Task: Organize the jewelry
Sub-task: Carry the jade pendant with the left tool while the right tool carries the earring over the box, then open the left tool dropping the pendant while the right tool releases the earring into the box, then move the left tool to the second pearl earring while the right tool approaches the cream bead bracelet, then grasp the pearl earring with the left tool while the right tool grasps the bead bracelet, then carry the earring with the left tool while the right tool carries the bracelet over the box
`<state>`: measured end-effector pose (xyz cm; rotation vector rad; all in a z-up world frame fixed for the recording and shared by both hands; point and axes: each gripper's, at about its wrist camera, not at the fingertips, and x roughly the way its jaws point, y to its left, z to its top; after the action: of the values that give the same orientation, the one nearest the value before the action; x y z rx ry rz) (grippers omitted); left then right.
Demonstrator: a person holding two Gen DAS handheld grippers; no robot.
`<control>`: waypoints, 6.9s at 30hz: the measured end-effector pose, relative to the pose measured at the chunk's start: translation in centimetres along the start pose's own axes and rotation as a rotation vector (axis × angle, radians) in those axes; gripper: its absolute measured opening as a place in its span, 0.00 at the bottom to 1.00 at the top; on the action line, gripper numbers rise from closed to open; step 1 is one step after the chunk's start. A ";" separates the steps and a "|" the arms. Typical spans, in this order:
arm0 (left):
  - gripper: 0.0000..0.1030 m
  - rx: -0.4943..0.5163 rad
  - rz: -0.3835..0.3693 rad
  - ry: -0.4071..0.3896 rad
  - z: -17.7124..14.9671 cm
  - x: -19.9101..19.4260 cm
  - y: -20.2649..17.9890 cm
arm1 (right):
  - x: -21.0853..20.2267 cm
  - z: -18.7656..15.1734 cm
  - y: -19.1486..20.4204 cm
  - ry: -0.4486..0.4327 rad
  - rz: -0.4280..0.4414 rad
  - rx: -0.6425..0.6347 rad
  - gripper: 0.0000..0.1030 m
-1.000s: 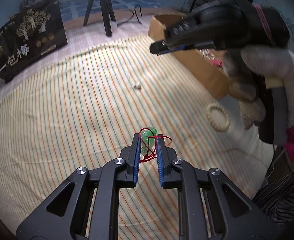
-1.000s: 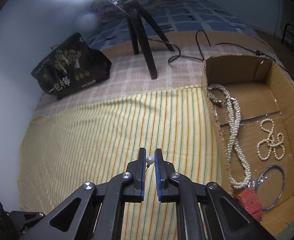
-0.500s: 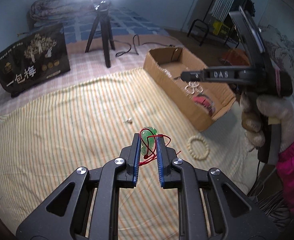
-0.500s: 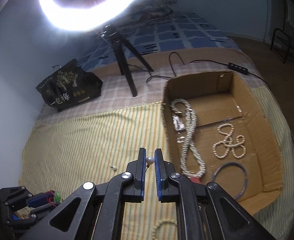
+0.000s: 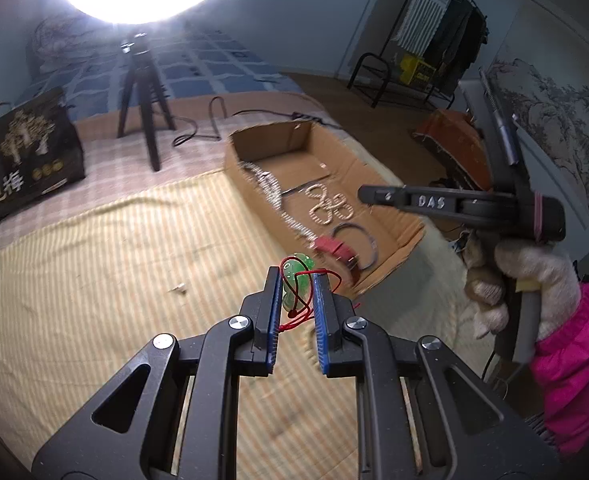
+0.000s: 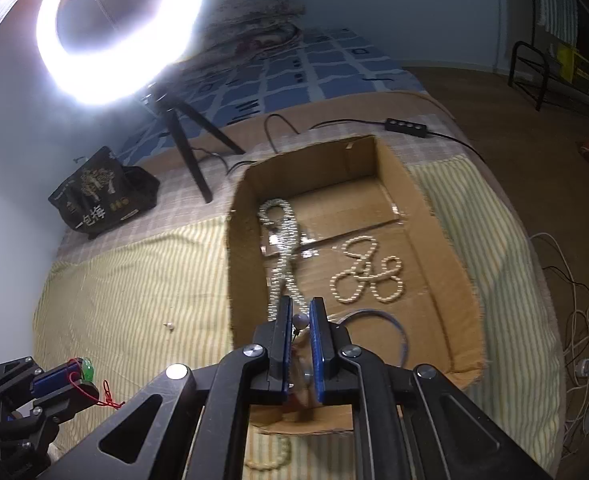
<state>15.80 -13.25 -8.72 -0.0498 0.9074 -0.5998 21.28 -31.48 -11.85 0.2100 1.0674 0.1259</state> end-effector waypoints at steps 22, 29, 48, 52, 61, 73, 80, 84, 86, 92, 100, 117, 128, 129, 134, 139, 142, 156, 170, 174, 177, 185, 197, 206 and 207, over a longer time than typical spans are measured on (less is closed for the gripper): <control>0.13 -0.007 0.026 -0.017 6.6 8.9 -2.5 | 0.7 -0.2 -6.1 0.027 -0.016 0.018 0.06; 0.13 0.003 0.051 0.003 8.8 12.0 -2.4 | 1.7 -0.3 -6.5 0.044 -0.010 0.012 0.06; 0.28 -0.035 0.081 0.046 10.3 15.0 -2.3 | 2.4 -0.8 -6.3 0.049 0.012 -0.007 0.34; 0.39 -0.042 0.086 0.025 10.4 14.3 -2.2 | 2.1 -0.8 -5.7 0.046 0.032 -0.027 0.48; 0.39 -0.046 0.099 0.000 10.4 11.7 -1.6 | 0.9 -1.4 -5.1 0.030 0.013 -0.041 0.58; 0.39 -0.019 0.122 -0.037 9.2 5.7 -0.4 | -3.1 -2.8 -3.0 -0.002 0.019 -0.056 0.57; 0.39 0.000 0.147 -0.030 6.7 2.0 1.8 | -5.9 -4.6 -1.2 -0.021 0.035 -0.060 0.57; 0.39 -0.026 0.169 -0.017 5.5 0.6 3.9 | -6.6 -5.9 0.0 -0.010 0.041 -0.071 0.56; 0.39 -0.060 0.170 -0.015 5.0 0.0 5.3 | -6.7 -6.8 0.7 -0.001 0.032 -0.076 0.55; 0.39 -0.099 0.176 0.023 3.0 0.2 7.8 | -6.6 -9.4 1.5 0.033 0.019 -0.070 0.50; 0.39 -0.189 0.175 0.138 -0.3 4.0 10.6 | -4.5 -11.8 1.7 0.108 0.016 -0.048 0.48; 0.39 -0.285 0.192 0.222 -1.4 8.7 11.5 | 0.5 -13.4 1.3 0.229 0.004 -0.018 0.39; 0.33 -0.278 0.263 0.245 -1.6 10.7 10.9 | 1.3 -13.0 0.5 0.230 0.003 0.000 0.32; 0.33 -0.278 0.265 0.242 -1.5 10.7 11.0 | 1.4 -12.9 0.5 0.232 0.005 0.001 0.31; 0.33 -0.277 0.273 0.249 -1.5 11.0 11.2 | 1.7 -12.7 0.8 0.236 0.014 0.000 0.28; 0.27 -0.270 0.285 0.258 -1.6 11.3 11.4 | 2.2 -12.6 1.0 0.246 0.020 0.005 0.26; 0.22 -0.267 0.289 0.262 -1.7 11.3 11.6 | 2.7 -12.7 1.1 0.252 0.018 0.007 0.26; 0.17 -0.273 0.290 0.263 -1.5 11.5 11.9 | 4.2 -12.2 0.6 0.267 0.033 0.062 0.23; 0.17 -0.255 0.298 0.261 -1.6 11.4 11.5 | 4.4 -12.4 0.9 0.278 0.051 0.055 0.05; 0.16 -0.250 0.302 0.258 -1.7 11.2 11.4 | 4.0 -12.3 1.3 0.267 0.069 0.048 0.05; 0.16 -0.254 0.301 0.247 -1.5 10.6 11.4 | 3.1 -12.1 1.5 0.243 0.080 0.040 0.04; 0.16 -0.270 0.284 0.206 -1.0 8.5 11.3 | -0.1 -11.4 2.6 0.161 0.120 0.013 0.04; 0.16 -0.292 0.245 0.148 0.2 6.1 10.6 | -4.8 -9.9 3.5 0.045 0.154 -0.029 0.04; 0.16 -0.276 0.211 0.101 1.5 4.5 9.5 | -8.0 -8.2 2.1 -0.038 0.139 -0.025 0.04; 0.16 -0.275 0.209 0.099 1.7 4.5 9.5 | -8.3 -8.0 1.7 -0.047 0.134 -0.020 0.04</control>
<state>23.58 -7.98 -13.67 -0.1718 1.0716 -0.2822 10.34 -30.60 -8.07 0.2657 1.0045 0.2512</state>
